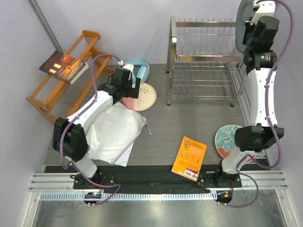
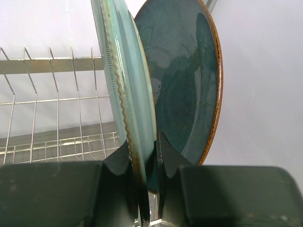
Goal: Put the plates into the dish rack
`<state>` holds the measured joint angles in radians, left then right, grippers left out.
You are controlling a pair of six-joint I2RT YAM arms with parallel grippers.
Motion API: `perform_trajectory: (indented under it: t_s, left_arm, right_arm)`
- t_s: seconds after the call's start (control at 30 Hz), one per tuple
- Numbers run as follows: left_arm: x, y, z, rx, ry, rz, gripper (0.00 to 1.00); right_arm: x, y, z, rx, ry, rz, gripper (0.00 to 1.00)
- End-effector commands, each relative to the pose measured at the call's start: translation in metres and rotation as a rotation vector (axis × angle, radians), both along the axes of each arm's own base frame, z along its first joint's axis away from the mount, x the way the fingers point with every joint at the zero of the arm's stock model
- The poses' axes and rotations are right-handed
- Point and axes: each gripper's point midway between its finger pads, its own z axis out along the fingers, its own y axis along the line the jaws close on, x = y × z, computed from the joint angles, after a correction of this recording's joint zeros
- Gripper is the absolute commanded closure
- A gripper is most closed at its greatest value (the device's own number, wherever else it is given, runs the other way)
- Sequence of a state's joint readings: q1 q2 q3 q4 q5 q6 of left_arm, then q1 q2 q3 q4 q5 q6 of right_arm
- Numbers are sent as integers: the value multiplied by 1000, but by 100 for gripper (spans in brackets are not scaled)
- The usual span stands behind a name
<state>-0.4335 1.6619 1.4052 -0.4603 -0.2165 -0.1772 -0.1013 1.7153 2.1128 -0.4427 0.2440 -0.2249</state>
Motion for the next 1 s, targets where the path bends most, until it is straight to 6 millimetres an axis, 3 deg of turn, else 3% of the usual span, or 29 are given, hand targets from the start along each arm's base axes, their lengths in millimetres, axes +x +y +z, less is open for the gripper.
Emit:
perform_trajectory:
  t_s: [0.0, 0.13, 0.43, 0.47, 0.5, 0.53, 0.6, 0.7, 0.83, 0.97]
  left_arm:
    - [6, -3, 7, -26, -37, 8, 0]
    - [7, -2, 5, -14, -37, 9, 1]
    - [8, -2, 1, -6, -26, 14, 1]
    - [9, -2, 0, -5, -23, 13, 0]
    - [9, -2, 1, -8, -24, 13, 0]
    - [10, -3, 1, -11, -25, 13, 0]
    - [9, -4, 1, -15, -23, 10, 0]
    - [9, -6, 1, -29, -19, 7, 1]
    - [3, -8, -5, -41, 8, 2, 1]
    - [-2, -10, -17, -25, 39, -40, 0]
  right_arm:
    - [-16, 6, 82, 16, -275, 22, 99]
    - [2, 8, 62, 37, -229, 34, 99]
    - [18, 5, 44, 50, -199, -5, 96]
    - [17, 5, 46, 52, -202, -9, 88]
    - [15, 5, 48, 53, -206, -9, 68]
    - [14, 10, 49, 47, -207, 6, 59]
    - [5, 16, 57, 46, -218, 34, 45]
    - [-12, 34, 72, 47, -238, 104, 37]
    - [-39, 53, 91, 18, -265, 150, 35]
    - [-71, 44, 111, -24, -306, 75, 33]
